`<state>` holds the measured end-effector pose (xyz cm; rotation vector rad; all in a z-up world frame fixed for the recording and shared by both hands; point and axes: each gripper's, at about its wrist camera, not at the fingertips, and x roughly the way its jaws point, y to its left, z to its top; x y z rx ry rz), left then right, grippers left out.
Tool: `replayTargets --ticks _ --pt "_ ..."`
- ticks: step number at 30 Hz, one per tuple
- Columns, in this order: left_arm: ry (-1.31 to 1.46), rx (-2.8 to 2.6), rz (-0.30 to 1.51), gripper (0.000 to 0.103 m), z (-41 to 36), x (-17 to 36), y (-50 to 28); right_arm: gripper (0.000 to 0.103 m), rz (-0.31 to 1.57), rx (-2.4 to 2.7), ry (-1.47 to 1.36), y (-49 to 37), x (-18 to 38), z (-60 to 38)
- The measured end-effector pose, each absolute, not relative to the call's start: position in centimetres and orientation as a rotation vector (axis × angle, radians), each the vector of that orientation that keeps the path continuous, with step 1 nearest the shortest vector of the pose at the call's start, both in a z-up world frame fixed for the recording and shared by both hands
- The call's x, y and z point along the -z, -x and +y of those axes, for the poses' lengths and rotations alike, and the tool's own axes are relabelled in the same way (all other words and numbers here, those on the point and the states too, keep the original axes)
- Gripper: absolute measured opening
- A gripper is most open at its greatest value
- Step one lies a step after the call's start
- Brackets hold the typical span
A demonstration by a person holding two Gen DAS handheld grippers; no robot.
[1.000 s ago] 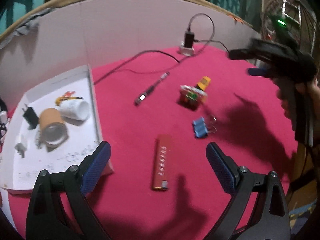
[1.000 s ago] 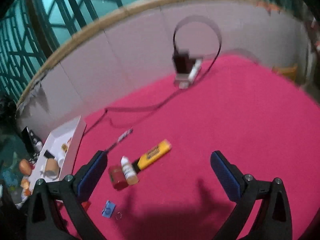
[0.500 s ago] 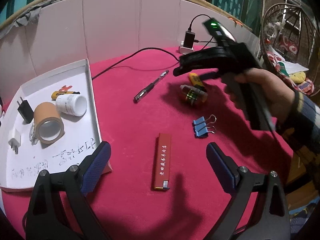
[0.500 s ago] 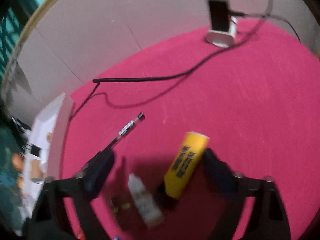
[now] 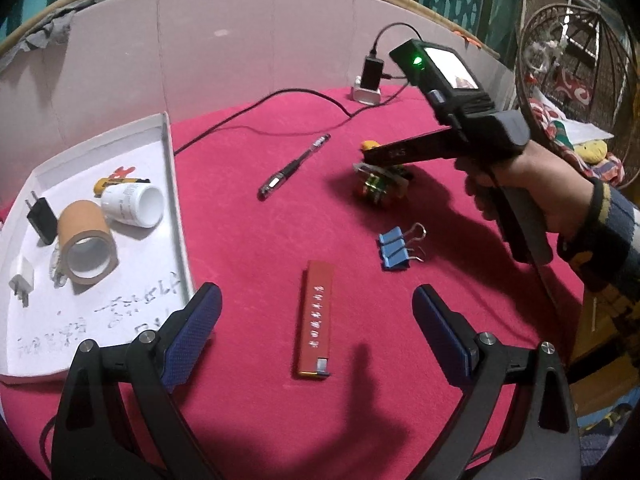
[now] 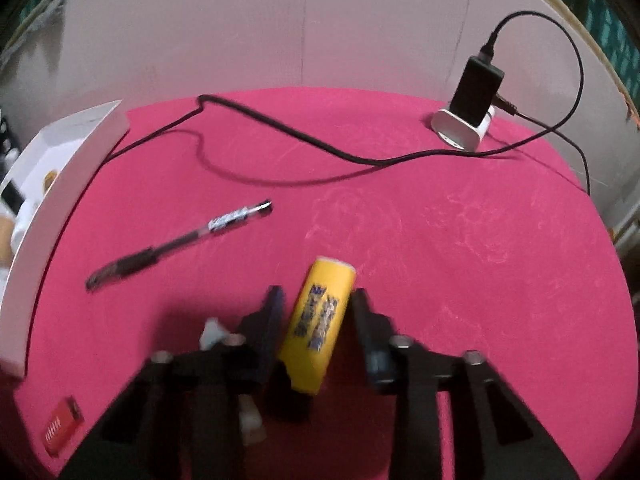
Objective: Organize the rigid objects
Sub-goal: 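Grasp the second yellow tube with the right tool while the left tool grasps the red lighter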
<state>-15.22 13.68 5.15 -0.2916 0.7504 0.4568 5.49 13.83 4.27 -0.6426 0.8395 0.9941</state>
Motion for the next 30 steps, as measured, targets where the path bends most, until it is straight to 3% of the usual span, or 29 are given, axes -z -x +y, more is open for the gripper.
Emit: replayTargets --ticks 7,13,19,26,30 --pt "0.251 -0.416 0.791 0.096 12.7 -4.0 13.8 0.022 0.884 -0.993 0.505 -6.4 -4.4 6.8" --pt "0.285 -0.396 0.855 0.050 13.8 -2.2 13.1 0.023 0.857 -0.996 0.414 -5.5 -4.4 4.8" --pt "0.246 -0.419 0.870 0.046 13.7 -2.2 13.4 0.023 0.885 -1.006 0.357 -7.3 -4.6 5.6" --pt "0.270 -0.434 0.856 0.016 14.1 -2.1 13.8 0.023 0.880 -1.002 0.365 -7.3 -4.7 5.7" --pt "0.227 -0.451 0.815 0.016 13.5 -2.8 14.0 0.023 0.879 -1.003 0.359 -7.4 -4.7 5.7"
